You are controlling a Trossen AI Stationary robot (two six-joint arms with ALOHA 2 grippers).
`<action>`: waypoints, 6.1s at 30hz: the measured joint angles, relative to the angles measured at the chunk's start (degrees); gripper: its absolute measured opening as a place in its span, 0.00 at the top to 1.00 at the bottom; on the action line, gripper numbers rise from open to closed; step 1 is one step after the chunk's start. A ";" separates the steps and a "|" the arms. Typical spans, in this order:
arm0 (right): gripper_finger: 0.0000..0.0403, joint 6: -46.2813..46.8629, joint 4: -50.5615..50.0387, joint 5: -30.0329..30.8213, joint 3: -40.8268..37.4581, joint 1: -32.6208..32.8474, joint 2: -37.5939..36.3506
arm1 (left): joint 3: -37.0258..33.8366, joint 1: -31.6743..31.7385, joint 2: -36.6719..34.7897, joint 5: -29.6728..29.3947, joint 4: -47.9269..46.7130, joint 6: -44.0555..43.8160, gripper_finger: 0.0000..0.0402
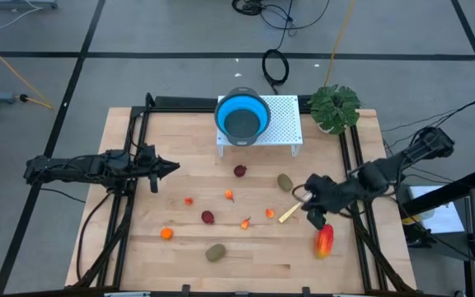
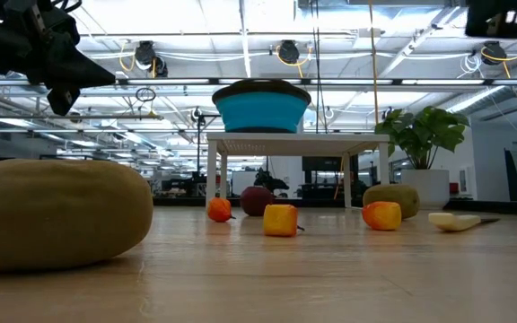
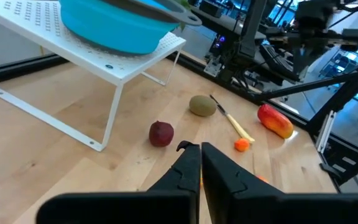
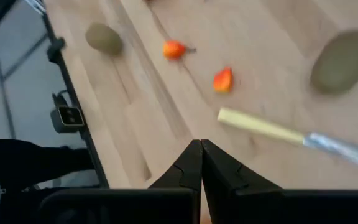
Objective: Pick & Place Fruit
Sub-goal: Put the mango into the blue strainer bowl on the shelf
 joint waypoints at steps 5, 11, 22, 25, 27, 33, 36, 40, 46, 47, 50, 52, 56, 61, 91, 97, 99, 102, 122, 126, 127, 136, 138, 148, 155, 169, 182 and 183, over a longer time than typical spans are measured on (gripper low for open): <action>1.00 8.89 -3.73 -0.07 4.68 4.00 5.61 | 0.00 0.00 0.00 0.07 0.00 0.45 0.97; 1.00 21.33 -5.36 -1.90 6.78 8.89 10.16 | 0.00 0.00 0.00 0.44 -0.03 1.14 0.99; 1.00 39.65 -5.85 -3.36 7.23 16.30 14.03 | 0.00 0.00 -0.58 2.99 0.08 3.60 1.00; 1.00 43.39 -6.08 -6.00 7.23 17.55 14.30 | 0.00 0.02 -2.67 3.04 0.33 5.46 0.98; 1.00 45.51 -6.58 -7.86 7.23 18.06 14.39 | 0.02 0.02 -4.64 3.06 0.51 6.93 0.97; 1.00 51.28 -9.36 -9.18 7.23 18.84 14.40 | 0.04 0.01 -10.56 3.56 -1.09 9.36 0.99; 1.00 54.68 -10.29 -9.36 7.23 18.84 14.40 | 0.04 0.02 -12.87 3.48 -3.64 9.80 0.97; 1.00 61.73 -10.95 -14.61 7.23 19.09 13.65 | 0.07 0.02 -14.10 3.35 -6.02 9.47 0.97; 1.00 63.06 -12.15 -16.48 7.23 19.01 12.60 | 0.07 0.00 -14.08 3.21 -6.34 9.34 0.98; 1.00 62.70 -12.35 -16.42 7.23 19.01 12.52 | 0.07 0.00 -14.08 3.21 -6.30 9.34 0.98; 1.00 61.99 -12.34 -16.53 7.23 19.03 12.52 | 0.07 0.01 -14.08 3.14 -6.32 9.32 0.96; 1.00 61.36 -12.36 -16.55 7.23 19.03 12.52 | 0.07 0.02 -14.08 2.91 -6.28 9.20 0.96; 1.00 60.92 -12.57 -16.52 7.23 19.03 12.52 | 0.07 0.02 -14.08 2.85 -6.28 9.12 0.99; 0.95 60.85 -13.15 -16.54 7.23 19.03 12.52 | 0.07 0.01 -14.08 2.86 -6.14 8.48 0.98; 0.17 62.75 -12.98 -16.58 7.20 19.03 12.52 | 0.07 0.02 -14.08 2.91 -5.80 6.26 0.95; 0.17 62.78 -13.02 -16.46 7.06 19.03 12.52 | 0.07 0.01 -14.08 2.91 -5.80 6.23 0.95; 0.18 63.76 -12.95 -16.43 6.42 19.02 12.52 | 0.07 0.01 -14.08 2.90 -5.80 6.23 0.95; 0.19 65.42 -12.86 -16.52 4.82 19.01 12.52 | 0.07 0.01 -14.08 2.91 -5.80 6.23 0.95; 0.16 61.29 -6.54 -16.56 2.33 19.01 12.52 | 0.07 0.02 -14.08 2.91 -5.82 6.23 0.95; 0.13 61.28 -6.72 -16.56 2.33 19.01 12.52 | 0.07 0.00 -14.08 2.91 -5.82 6.23 0.95; 0.12 61.29 -6.75 -16.56 2.33 19.01 12.52 | 0.07 0.02 -14.08 2.89 -5.82 6.22 0.95; 0.12 61.28 -6.76 -16.56 2.33 19.01 12.52 | 0.07 0.00 -14.08 2.89 -5.82 6.10 0.95; 0.12 61.28 -6.77 -16.56 2.33 19.01 12.52 | 0.07 0.02 -14.08 2.91 -5.82 6.06 0.95; 0.12 63.43 -8.87 -16.41 2.33 19.01 12.52 | 0.07 0.01 -14.08 2.90 -5.82 5.97 0.95; 0.12 62.49 -8.10 -16.24 2.33 19.01 12.52 | 0.07 0.01 -14.10 2.89 -5.82 5.99 0.95; 0.12 62.35 -2.19 -13.35 -2.99 18.53 12.83 | 0.06 0.02 -14.10 2.91 -5.84 6.13 0.95; 0.13 62.99 6.74 -16.76 -10.96 18.11 12.85 | 0.04 0.01 -14.10 2.89 -5.82 6.08 0.95; 0.13 63.19 6.52 -16.66 -10.96 18.14 12.85 | 0.04 0.02 -14.10 2.89 -5.84 6.08 0.95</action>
